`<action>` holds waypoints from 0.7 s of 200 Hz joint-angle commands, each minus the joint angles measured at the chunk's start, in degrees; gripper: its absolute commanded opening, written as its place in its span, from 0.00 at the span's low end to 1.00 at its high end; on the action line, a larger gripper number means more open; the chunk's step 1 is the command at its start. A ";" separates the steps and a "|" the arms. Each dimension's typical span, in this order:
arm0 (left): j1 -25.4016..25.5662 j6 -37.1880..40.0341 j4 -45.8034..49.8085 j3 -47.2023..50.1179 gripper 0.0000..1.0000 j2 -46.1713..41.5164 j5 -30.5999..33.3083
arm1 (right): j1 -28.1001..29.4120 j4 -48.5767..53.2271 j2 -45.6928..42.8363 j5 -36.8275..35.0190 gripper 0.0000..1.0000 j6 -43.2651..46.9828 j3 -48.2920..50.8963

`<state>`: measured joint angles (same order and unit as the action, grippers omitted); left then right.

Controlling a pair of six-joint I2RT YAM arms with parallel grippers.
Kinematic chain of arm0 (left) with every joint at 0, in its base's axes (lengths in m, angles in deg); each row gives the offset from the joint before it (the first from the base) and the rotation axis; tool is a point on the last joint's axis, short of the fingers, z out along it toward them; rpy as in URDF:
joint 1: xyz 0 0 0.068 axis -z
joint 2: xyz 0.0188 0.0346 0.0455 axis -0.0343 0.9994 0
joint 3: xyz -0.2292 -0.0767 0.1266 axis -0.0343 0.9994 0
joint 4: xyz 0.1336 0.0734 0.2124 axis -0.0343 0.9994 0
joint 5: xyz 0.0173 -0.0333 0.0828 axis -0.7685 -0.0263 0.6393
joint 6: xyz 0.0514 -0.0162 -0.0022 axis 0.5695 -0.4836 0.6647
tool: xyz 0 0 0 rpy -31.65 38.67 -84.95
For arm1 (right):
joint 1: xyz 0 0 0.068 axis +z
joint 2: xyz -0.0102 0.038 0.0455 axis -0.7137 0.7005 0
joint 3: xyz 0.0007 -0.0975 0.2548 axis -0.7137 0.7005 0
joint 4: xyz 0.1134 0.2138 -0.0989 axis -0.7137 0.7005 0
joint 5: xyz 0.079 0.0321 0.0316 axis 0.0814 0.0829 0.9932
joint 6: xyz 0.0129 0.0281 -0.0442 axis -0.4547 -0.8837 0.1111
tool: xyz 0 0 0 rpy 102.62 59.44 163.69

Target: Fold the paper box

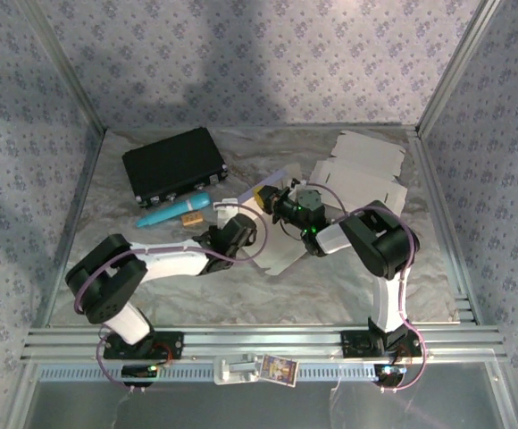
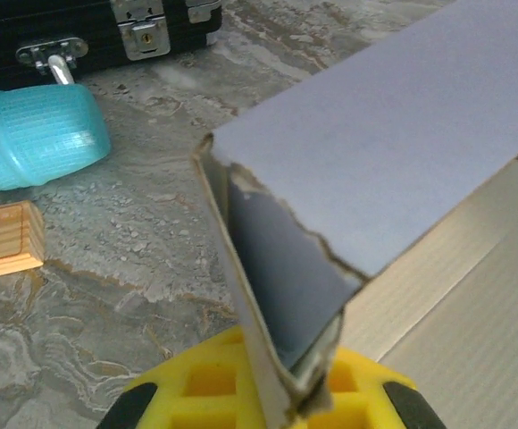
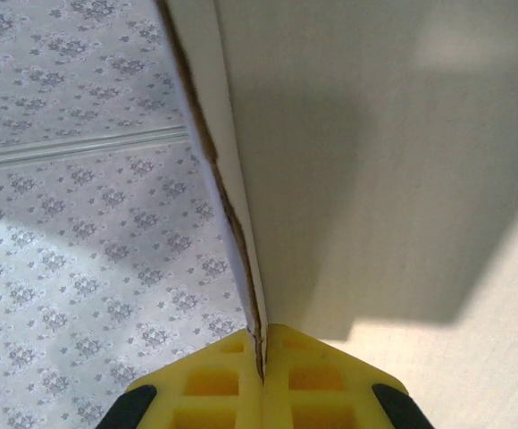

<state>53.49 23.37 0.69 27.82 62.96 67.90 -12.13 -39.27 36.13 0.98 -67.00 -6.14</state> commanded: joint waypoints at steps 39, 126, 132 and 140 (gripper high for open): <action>1.12 -17.65 26.89 -14.01 0.00 5.44 7.67 | 2.10 9.31 -3.40 -0.69 0.00 -0.56 0.33; -4.61 -12.19 42.98 -22.25 0.00 2.65 0.82 | -5.43 40.73 -22.46 1.65 0.60 7.33 -1.19; -6.05 -10.19 43.30 -22.76 0.00 2.17 -1.91 | -6.65 49.43 -25.78 1.58 0.63 10.16 -3.25; -7.95 -7.58 44.14 -23.61 0.00 1.83 -6.00 | -7.94 58.57 -28.50 1.31 0.66 13.66 -5.92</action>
<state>50.69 8.55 37.65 7.71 68.03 70.64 -16.54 -7.89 17.60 1.70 -63.46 -5.69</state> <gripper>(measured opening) 0.053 0.624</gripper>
